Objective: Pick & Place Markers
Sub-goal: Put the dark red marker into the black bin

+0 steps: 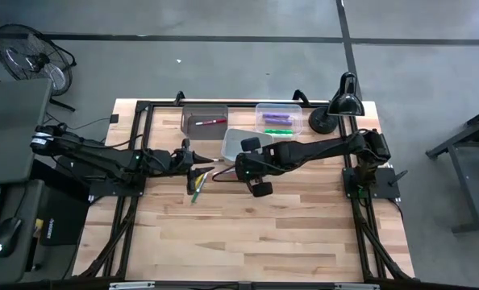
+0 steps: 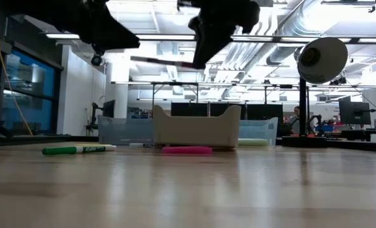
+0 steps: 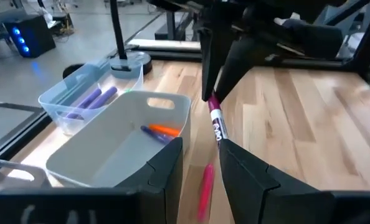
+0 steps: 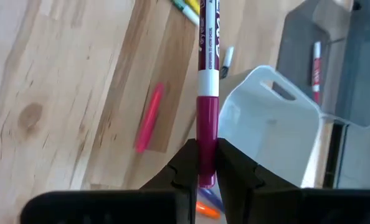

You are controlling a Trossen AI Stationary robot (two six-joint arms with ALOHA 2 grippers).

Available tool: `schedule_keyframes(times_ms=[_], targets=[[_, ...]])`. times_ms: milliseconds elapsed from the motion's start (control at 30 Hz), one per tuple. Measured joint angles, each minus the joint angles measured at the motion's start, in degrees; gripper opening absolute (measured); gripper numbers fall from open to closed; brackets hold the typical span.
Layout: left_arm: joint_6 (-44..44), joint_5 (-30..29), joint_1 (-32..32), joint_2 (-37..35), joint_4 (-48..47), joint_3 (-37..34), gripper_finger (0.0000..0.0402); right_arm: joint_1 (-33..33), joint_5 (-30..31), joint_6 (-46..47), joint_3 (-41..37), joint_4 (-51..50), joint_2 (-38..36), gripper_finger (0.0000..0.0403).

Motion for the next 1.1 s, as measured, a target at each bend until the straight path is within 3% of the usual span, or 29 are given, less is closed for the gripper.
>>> schedule_keyframes(times_ms=[400, 667, 1100], targets=[[-1.46, 5.93, -0.01, -0.03, 1.44, 0.15, 0.0103, 0.00, 2.64, -3.98, 3.83, -1.05, -0.08, 0.0040], [-2.99, 5.38, 0.00, 0.10, 0.83, 0.15, 0.0103, 0.07, 2.74, -4.94, 3.83, 0.32, -0.08, 0.0038], [-4.50, 4.47, 0.00, 6.64, 2.39, 0.22, 0.0103, 0.07, 1.11, -5.62, 3.83, 1.75, -0.08, 0.0036]])
